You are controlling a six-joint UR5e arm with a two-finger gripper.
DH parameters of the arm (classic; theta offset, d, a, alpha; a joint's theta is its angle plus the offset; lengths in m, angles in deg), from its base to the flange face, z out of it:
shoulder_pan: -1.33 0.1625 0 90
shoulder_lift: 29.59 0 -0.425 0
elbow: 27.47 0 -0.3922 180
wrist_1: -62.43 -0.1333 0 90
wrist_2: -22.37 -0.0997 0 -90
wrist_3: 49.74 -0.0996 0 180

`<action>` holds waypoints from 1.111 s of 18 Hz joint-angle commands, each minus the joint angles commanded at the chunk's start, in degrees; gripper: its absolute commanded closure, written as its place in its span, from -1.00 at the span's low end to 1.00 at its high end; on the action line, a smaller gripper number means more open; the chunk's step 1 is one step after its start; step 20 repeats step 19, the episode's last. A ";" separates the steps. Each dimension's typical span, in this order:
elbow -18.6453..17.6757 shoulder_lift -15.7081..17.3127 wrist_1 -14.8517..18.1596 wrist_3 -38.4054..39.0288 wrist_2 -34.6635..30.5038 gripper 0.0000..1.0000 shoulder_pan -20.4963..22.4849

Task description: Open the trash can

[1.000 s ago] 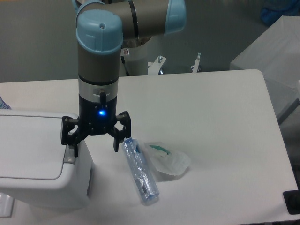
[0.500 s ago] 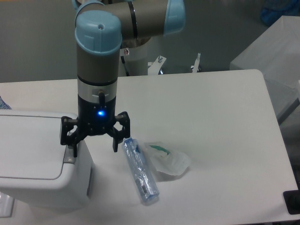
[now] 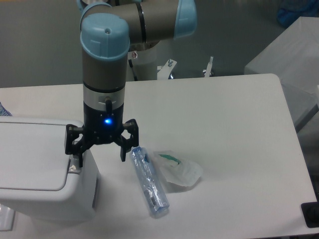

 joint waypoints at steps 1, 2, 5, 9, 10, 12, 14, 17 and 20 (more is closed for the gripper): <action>0.00 0.00 0.00 0.00 0.00 -1.00 0.00; 0.00 0.00 0.00 0.00 0.00 -1.00 0.00; 0.17 0.00 -0.09 -0.09 0.00 -1.00 0.00; 5.26 -0.26 -0.96 -3.50 -0.17 -1.00 0.00; 6.40 -0.26 -0.79 -6.30 -0.70 -1.00 0.17; 6.86 0.17 -0.27 -12.62 -4.11 -1.00 0.88; 6.51 0.70 0.43 -18.52 -7.98 -1.00 2.28; 6.50 1.05 3.50 -26.43 -10.45 -1.00 4.56; 6.33 1.76 5.27 -28.91 -10.99 -1.00 7.10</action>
